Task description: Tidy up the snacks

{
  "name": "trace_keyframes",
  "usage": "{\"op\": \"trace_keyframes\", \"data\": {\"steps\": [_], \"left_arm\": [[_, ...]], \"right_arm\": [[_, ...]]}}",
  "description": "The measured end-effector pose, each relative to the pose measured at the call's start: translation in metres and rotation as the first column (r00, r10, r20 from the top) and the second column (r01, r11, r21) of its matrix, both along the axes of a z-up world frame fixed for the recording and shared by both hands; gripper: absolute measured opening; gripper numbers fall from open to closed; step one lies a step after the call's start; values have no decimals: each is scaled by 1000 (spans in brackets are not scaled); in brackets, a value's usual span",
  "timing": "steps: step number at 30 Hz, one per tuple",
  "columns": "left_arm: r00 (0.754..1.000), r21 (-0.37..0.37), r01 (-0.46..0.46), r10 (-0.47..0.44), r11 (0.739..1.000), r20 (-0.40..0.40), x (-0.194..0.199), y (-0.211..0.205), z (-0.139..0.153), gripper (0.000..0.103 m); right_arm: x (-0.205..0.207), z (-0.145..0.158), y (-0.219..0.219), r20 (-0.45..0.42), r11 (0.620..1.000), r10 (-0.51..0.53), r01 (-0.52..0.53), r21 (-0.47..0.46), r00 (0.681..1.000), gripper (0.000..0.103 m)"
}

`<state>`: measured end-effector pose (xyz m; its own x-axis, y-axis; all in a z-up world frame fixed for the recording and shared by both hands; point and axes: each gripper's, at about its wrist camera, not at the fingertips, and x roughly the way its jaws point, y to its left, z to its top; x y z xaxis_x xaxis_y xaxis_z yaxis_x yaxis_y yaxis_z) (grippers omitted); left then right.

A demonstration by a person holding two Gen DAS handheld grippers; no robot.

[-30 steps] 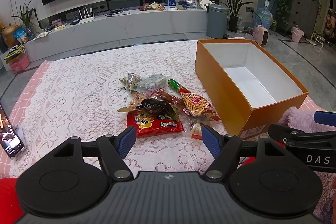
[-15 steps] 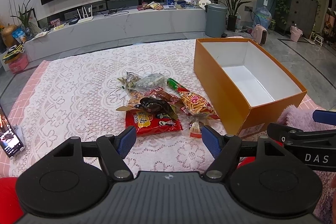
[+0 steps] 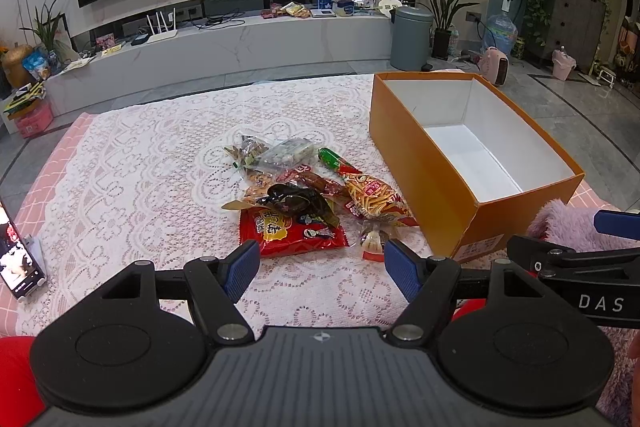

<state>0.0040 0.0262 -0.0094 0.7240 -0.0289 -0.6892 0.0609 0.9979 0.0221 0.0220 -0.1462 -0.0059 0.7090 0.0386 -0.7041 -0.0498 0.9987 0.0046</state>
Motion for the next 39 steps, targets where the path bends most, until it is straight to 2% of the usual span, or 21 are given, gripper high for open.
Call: {"op": "trace_keyframes", "data": {"steps": [16,22,26,28,29,30,31,33,35,39], "left_arm": [[1000,3,4,-4,1000,8,3,4,3,83],[1000,13,20,-20,1000,7,19,17,6,77],[999,14,47,-47,999,11,31,31,7,70],[998,2,66,-66,998,-14,38,39,3,60],[996,-10,78,-79,997,-32,42,43,0,57],[995,-26,90,-91,996,-50,46,47,-3,51],[992,-46,100,-103,994,-71,50,51,-7,48],[988,-77,113,-120,991,-102,57,58,-13,47],[987,-101,109,-120,989,-109,65,66,-18,48],[982,-102,124,-137,987,-128,85,73,-27,52]], "right_arm": [[7,0,9,1,1000,25,-25,-6,1000,100],[19,-1,16,68,998,57,-57,4,996,100],[31,-4,26,116,991,131,-132,-2,985,98],[38,-8,37,125,985,175,-172,-35,977,90],[42,-10,42,122,980,197,-192,-50,973,80],[46,-12,47,118,976,216,-211,-59,969,74],[51,-16,53,108,971,236,-230,-64,966,72],[60,-22,60,88,964,263,-259,-60,961,61],[72,-30,67,64,958,285,-282,-51,956,57],[98,-45,76,5,952,305,-304,-26,952,52]]}}
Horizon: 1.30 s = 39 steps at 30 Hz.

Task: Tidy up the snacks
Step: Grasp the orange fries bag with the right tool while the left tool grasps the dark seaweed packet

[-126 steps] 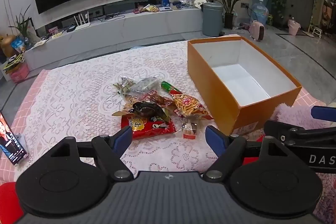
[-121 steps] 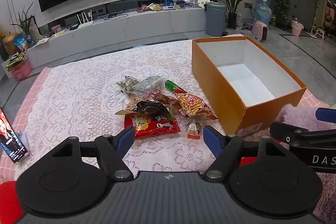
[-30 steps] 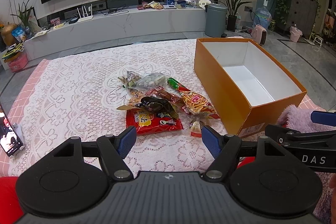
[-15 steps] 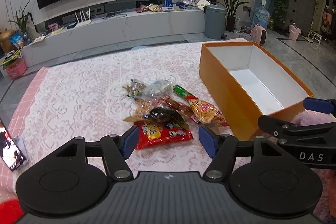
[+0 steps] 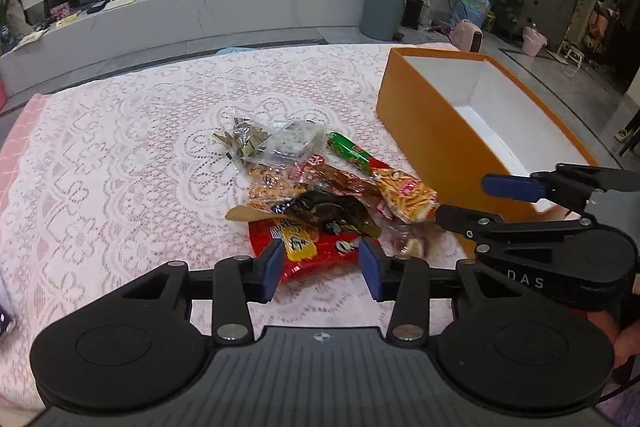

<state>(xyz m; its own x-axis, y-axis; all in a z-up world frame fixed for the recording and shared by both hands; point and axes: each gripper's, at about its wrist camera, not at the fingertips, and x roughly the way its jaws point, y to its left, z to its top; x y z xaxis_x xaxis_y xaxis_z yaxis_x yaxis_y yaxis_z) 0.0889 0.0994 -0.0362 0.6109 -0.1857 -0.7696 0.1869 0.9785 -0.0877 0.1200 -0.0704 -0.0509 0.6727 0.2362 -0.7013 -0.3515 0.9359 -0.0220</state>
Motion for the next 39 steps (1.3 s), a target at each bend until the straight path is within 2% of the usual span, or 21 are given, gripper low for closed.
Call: {"op": "trace_keyframes", "data": {"steps": [2,4,7,11,17,24,28,33,36,39], "left_arm": [[1000,-7,19,-19,1000,-19,12,2,-5,52],[998,6,62,-61,998,-16,21,0,-9,57],[992,62,127,-127,990,-6,33,-8,-16,63],[981,143,192,-195,971,7,48,-16,-27,63],[956,228,283,-294,932,15,62,-23,-44,64],[898,320,411,-439,854,19,65,-32,-61,64],[875,348,447,-484,824,22,72,-36,-69,64],[872,346,458,-490,819,5,78,-40,-82,59],[874,376,448,-485,811,4,77,-42,-88,54],[883,371,433,-469,822,7,76,-43,-88,49]], "right_arm": [[13,-8,3,-35,1000,6,-6,3,999,52],[23,-14,5,-59,1000,22,-23,-8,998,52],[38,-24,12,-76,998,38,-41,-39,996,52],[53,-36,15,-90,997,46,-52,-59,995,52],[64,-56,16,-124,996,37,-47,-74,992,52],[67,-62,12,-129,995,16,-28,-92,992,53],[71,-65,10,-135,995,-6,-8,-101,991,58],[74,-71,15,-107,985,-46,27,-170,993,59],[77,-76,16,-102,979,-61,39,-199,993,63],[79,-79,18,-95,973,-74,51,-223,993,64]]}}
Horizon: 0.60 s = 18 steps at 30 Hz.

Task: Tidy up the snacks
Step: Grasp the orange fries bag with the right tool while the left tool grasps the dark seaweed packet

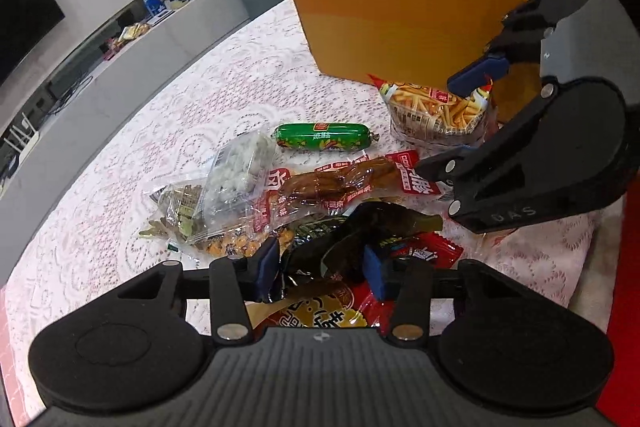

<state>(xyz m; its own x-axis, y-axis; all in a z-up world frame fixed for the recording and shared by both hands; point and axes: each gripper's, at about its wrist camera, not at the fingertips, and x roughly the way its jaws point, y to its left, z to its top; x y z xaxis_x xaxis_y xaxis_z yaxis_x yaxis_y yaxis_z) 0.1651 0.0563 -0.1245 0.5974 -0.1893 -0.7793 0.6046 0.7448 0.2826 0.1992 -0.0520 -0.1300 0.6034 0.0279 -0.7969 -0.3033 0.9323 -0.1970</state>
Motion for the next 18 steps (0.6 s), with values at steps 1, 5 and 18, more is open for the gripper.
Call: {"op": "trace_keyframes", "data": {"steps": [1,5,18], "left_arm": [[1000,3,-5,5,1000,7,-1,-1,0,49],[999,41,-8,7,999,37,-6,-5,-2,47],[988,0,-138,137,990,63,-18,3,20,44]], "right_arm": [[0,-1,0,3,1000,-5,5,-7,1000,63],[1,-3,1,23,999,-32,33,-41,999,50],[-12,16,-7,98,997,-68,65,29,993,29]]}}
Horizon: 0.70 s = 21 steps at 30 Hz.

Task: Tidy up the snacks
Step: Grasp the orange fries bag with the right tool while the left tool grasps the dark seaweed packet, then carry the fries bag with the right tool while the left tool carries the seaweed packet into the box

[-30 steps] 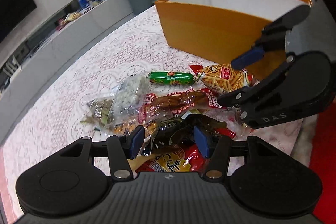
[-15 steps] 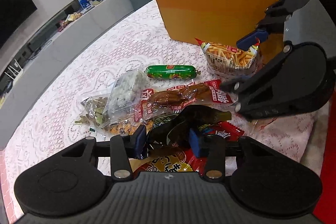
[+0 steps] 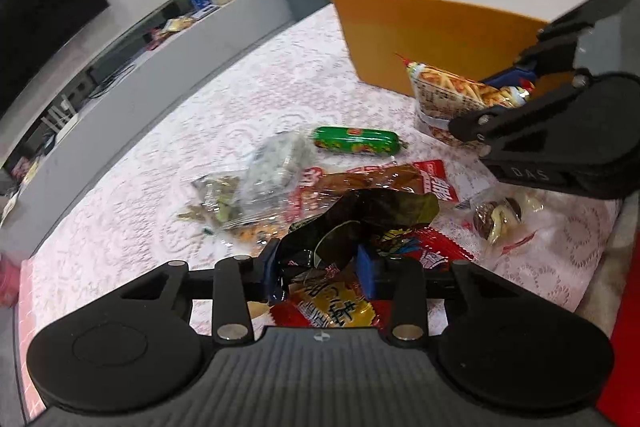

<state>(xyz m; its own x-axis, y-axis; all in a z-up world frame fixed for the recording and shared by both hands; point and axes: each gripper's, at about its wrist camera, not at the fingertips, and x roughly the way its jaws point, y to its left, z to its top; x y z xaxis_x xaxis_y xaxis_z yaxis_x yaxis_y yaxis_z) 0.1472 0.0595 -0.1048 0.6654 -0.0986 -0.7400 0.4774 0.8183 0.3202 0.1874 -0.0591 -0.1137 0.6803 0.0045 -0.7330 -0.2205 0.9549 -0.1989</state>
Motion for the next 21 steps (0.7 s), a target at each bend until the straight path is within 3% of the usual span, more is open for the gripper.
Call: {"op": "trace_keyframes", "data": {"steps": [11,17,21], "left_arm": [[988,-212,-152,152,965,-20,-20,18,61,43],[976,-351,-215,206,911,-65,-27,22,102,43],[977,-439,-213,190,873,-97,-24,7,125,43]], "right_arm": [[-24,36,-11,49,992,10,-16,125,999,29],[-40,80,-38,83,968,5,-26,249,997,29],[-46,108,-64,99,959,6,-34,283,995,29]]}}
